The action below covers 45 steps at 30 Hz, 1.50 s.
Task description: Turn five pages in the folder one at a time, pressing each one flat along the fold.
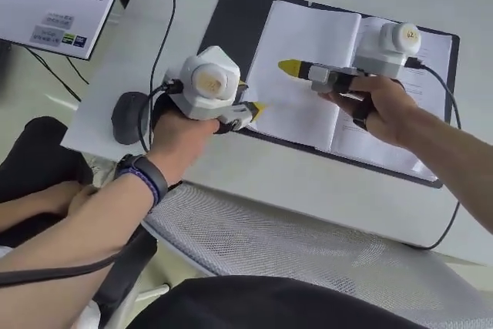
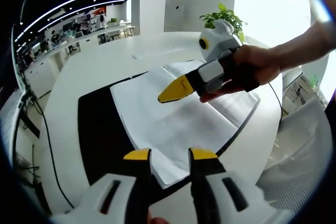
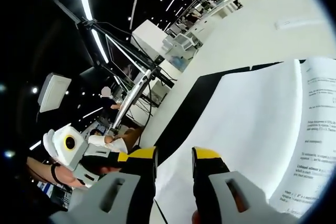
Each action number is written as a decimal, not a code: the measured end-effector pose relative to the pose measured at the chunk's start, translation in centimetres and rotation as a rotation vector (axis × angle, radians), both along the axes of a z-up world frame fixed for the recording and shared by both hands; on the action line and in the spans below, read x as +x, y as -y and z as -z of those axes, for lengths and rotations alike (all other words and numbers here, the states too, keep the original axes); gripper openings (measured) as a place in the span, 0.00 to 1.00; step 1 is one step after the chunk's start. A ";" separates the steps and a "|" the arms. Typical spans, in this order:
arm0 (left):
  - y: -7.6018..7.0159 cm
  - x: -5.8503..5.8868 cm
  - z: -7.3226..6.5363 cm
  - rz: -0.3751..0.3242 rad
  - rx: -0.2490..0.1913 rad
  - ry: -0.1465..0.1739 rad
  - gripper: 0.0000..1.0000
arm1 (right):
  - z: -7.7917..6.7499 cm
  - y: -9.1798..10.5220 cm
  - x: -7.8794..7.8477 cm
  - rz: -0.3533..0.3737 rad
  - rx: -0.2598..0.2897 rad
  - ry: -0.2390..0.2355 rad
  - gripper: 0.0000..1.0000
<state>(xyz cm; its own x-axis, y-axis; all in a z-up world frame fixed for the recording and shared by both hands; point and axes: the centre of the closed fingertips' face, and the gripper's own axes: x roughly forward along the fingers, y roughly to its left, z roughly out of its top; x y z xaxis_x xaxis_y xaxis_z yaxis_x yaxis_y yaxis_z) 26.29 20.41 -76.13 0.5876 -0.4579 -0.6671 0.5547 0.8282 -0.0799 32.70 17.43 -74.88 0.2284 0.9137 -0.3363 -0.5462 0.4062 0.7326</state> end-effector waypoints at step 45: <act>-0.7 -1.4 5.1 -0.065 0.080 -0.103 0.00 | 3.3 7.0 0.7 0.046 -0.014 0.002 0.07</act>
<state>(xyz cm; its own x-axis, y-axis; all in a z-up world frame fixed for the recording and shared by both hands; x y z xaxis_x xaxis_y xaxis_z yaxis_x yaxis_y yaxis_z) 24.94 21.12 -81.19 0.5409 -0.3637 -0.7584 0.4918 0.8682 -0.0656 33.36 10.43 -78.23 0.2703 0.8974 -0.3488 -0.5279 0.4411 0.7257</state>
